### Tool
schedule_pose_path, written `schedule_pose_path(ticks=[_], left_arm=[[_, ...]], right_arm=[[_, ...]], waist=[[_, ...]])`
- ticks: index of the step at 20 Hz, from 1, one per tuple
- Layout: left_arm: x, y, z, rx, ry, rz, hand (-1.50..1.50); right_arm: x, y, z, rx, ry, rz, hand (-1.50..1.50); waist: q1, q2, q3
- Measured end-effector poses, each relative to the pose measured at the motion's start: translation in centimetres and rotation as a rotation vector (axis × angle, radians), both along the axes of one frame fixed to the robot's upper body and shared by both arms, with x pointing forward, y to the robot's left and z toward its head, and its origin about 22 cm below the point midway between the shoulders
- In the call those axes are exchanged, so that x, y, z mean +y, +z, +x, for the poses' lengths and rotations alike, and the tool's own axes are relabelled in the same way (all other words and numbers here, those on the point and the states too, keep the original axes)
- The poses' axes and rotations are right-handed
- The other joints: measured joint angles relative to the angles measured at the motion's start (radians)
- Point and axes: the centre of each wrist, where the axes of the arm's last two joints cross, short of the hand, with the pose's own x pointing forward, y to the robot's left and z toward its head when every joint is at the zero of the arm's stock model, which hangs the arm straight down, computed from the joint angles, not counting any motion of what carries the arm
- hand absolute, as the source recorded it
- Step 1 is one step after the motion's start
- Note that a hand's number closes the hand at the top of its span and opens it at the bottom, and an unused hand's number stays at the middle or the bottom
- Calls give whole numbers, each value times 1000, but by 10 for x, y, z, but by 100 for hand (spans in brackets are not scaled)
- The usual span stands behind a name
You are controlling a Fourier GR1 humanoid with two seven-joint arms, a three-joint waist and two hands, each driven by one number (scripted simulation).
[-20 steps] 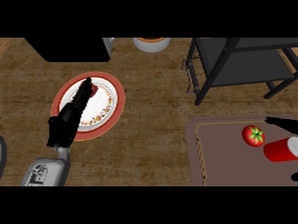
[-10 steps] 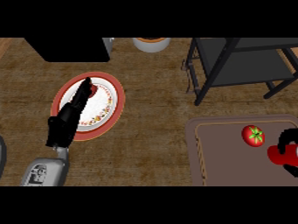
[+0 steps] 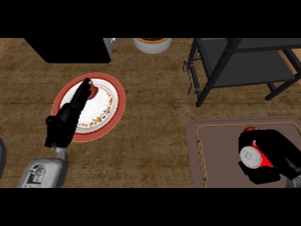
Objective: Pick the can from the tray and place it in the tiered shelf
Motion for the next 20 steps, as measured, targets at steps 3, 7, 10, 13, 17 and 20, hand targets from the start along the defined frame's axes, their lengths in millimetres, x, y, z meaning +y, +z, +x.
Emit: schedule_pose_path(ticks=[3, 7, 10, 13, 17, 20], left_arm=[[-1, 0, 1, -1, 2, 0, 0], [-4, -3, 0, 2, 2, 1, 0], [-3, -4, -1, 3, 4, 2, 0], [-5, -5, -1, 2, 3, 3, 0], [-6, -3, -3, 0, 1, 5, 0], [-11, -1, -2, -3, -1, 3, 0]], right_arm=[[54, -2, -5, -23, -68, 53, 150], [105, 11, -16, -99, -148, 228, 150], [138, 35, -29, -178, -194, 338, 150], [166, 67, -44, -253, -234, 407, 150], [186, 104, -61, -346, -316, 448, 150], [190, 133, -69, -421, -377, 418, 150]], waist=[[0, 1, 2], [0, 2, 6], [0, 1, 6], [0, 1, 5], [1, 3, 5], [0, 3, 5]])
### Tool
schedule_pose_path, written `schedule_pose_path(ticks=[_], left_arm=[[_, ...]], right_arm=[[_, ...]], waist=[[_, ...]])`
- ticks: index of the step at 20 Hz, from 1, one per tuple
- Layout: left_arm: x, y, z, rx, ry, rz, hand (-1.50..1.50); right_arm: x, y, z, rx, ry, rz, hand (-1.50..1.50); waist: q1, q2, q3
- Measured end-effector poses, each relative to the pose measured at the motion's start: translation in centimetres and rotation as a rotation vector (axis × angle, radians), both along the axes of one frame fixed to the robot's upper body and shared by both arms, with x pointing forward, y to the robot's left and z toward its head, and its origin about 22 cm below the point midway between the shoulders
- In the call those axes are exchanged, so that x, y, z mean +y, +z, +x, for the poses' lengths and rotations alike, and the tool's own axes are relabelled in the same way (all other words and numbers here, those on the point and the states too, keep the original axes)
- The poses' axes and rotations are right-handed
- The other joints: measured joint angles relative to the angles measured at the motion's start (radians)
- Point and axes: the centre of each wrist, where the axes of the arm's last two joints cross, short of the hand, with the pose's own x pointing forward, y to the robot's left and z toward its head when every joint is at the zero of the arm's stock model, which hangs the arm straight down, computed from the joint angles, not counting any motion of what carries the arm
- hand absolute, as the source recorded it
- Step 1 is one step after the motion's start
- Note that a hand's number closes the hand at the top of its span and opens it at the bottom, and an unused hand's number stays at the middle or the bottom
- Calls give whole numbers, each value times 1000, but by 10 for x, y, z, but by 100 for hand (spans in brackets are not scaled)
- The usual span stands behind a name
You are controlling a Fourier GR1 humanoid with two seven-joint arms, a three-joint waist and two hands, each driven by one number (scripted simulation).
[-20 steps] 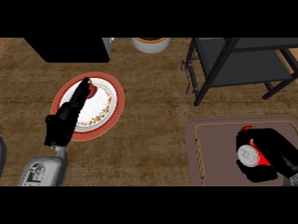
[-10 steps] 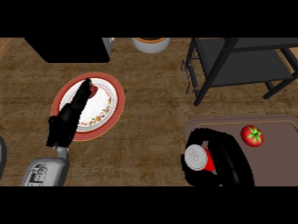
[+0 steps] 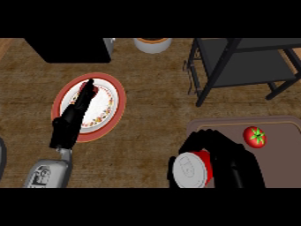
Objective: Pick the can from the tray and place it in the tiered shelf
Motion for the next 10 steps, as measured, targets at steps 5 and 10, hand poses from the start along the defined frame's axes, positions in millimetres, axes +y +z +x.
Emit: schedule_pose_path(ticks=[5, 10], left_arm=[[7, -2, 0, 0, -5, -2, 0], [6, 0, -1, 1, -4, -4, 0]], right_arm=[[3, 35, 3, -130, -92, -24, 150], [-3, 66, 18, -239, -173, -36, 150]], waist=[[3, 2, 0], [4, 3, 1]])
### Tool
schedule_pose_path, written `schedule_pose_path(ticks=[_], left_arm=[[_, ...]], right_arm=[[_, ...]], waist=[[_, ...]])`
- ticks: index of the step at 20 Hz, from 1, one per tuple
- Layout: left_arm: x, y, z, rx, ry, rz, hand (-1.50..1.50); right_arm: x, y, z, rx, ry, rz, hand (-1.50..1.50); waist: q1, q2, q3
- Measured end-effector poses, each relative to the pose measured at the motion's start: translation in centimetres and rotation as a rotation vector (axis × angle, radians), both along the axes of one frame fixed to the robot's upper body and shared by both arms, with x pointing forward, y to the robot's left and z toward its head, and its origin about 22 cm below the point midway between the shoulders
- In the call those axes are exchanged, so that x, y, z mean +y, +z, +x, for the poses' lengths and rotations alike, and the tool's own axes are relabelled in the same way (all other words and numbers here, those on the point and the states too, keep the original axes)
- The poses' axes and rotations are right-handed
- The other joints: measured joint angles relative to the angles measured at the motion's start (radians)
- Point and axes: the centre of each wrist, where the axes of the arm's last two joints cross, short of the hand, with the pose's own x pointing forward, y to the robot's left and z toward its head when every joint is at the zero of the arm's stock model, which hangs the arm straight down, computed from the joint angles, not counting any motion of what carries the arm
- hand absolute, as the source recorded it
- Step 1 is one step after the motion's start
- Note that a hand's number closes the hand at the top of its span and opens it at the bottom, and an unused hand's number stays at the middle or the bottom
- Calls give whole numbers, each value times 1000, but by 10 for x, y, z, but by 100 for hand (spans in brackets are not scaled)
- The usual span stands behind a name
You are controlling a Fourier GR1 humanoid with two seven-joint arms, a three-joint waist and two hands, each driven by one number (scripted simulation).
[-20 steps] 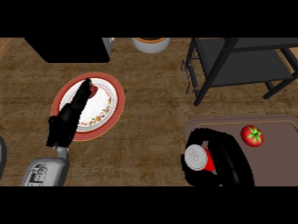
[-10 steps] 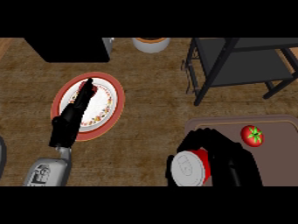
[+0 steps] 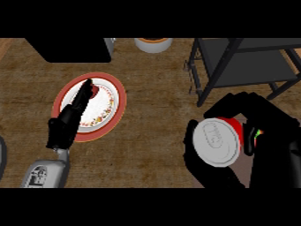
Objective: Pick the can from the tray and place it in the tiered shelf
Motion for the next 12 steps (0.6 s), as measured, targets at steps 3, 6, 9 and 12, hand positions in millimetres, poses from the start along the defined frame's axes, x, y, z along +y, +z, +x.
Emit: schedule_pose_path(ticks=[3, 6, 9, 12], left_arm=[[4, 1, 2, 2, 0, 1, 0], [6, 6, 4, -2, 3, 6, 0], [2, 4, 3, -9, 0, 7, 0], [-3, 2, 3, -3, -4, 8, 0]], right_arm=[[-2, 18, 11, -44, -36, -10, 150], [-7, 33, 23, -60, -69, -8, 150], [-12, 44, 39, -67, -107, -10, 150], [-17, 54, 53, -77, -143, -21, 150]], waist=[[0, 0, 0], [0, 0, 0], [0, 1, 0], [0, 1, 1]])
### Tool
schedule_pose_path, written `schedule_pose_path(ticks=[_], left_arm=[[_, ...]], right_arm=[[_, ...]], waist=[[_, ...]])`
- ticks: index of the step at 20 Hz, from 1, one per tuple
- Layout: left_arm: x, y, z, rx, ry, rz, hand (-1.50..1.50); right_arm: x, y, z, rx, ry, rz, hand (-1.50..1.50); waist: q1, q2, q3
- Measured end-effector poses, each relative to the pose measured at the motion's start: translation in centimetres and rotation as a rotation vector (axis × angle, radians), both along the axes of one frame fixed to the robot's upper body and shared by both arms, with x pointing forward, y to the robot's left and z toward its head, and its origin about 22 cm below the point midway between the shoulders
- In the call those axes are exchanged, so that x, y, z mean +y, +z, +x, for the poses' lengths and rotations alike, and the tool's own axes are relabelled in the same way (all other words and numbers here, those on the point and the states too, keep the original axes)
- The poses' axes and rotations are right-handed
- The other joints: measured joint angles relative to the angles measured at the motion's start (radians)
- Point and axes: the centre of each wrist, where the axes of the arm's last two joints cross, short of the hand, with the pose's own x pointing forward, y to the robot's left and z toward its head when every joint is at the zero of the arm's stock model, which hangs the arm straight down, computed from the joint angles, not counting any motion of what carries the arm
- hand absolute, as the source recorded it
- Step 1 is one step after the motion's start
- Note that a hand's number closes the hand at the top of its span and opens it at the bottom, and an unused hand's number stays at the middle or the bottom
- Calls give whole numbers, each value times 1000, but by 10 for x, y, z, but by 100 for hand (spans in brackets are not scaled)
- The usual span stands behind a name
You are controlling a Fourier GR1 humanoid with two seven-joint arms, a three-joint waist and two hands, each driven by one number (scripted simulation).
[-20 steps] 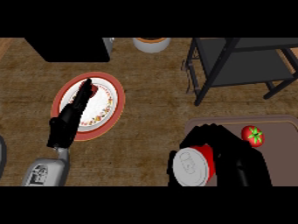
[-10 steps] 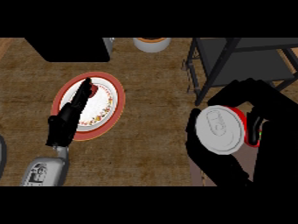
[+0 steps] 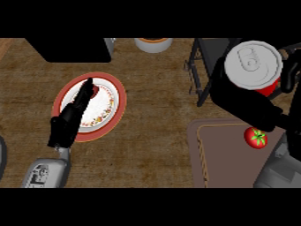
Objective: Pick the can from the tray and place it in the tiered shelf
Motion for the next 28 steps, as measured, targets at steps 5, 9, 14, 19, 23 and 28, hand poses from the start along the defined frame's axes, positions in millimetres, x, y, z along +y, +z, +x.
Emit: schedule_pose_path(ticks=[5, 9, 14, 19, 23, 28], left_arm=[[2, 4, 5, -2, 8, -2, 0], [5, 1, 3, -7, 8, 0, 0], [4, 0, -3, -4, 1, -7, 0], [3, -3, 2, -2, 6, 0, 0], [1, -7, -1, -8, -5, 3, 0], [3, -3, -2, -9, -2, -5, 0]], right_arm=[[-13, 16, 19, -18, -54, -20, 150], [-29, 23, 38, -21, -80, -56, 150], [-32, 27, 63, -38, -111, -117, 150], [-41, 15, 93, -50, -151, -176, 150], [-44, 0, 116, -82, -127, -241, 150], [-58, -10, 136, -121, -118, -162, 150]], waist=[[-1, 0, 0], [1, 1, 0], [4, 1, 0], [4, 3, 0], [8, 4, 0], [10, 5, 1]])
